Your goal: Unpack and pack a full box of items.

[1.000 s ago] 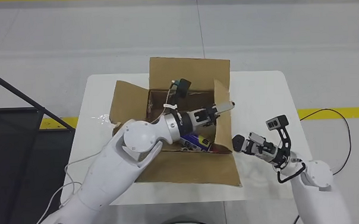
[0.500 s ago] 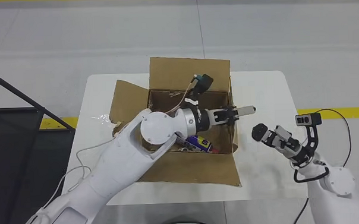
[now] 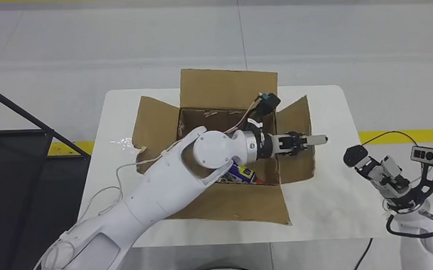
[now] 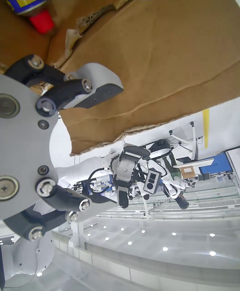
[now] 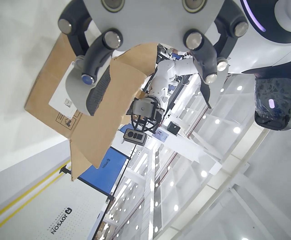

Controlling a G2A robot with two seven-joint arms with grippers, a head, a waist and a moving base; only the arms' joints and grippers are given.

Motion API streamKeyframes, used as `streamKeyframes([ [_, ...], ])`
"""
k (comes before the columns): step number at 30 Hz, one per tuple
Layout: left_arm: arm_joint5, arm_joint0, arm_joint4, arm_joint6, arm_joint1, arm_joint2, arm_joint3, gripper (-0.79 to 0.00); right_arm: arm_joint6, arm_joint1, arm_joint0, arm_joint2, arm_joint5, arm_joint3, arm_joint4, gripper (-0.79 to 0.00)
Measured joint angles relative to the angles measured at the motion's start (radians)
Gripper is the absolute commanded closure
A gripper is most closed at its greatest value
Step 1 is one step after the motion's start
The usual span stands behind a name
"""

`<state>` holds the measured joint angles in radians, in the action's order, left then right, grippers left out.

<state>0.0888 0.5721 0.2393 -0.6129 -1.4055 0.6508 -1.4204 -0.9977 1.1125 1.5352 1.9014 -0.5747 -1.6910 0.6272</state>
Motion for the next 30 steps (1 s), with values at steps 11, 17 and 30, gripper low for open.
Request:
streamKeyframes([
  [11,0.023,-0.074,-0.022,-0.088,-0.056,-0.078,0.119,-0.785,0.015,-0.004,0.012,0.024,-0.035,0.030,0.018,-0.785],
  [17,0.039,-0.097,-0.036,-0.116,-0.079,-0.098,0.162,-0.785,0.039,-0.003,0.016,0.035,-0.053,0.036,0.018,-0.785],
  [30,0.059,-0.110,-0.049,-0.133,-0.112,-0.090,0.189,-0.785,0.038,-0.003,0.015,0.035,-0.052,0.036,0.018,-0.785],
])
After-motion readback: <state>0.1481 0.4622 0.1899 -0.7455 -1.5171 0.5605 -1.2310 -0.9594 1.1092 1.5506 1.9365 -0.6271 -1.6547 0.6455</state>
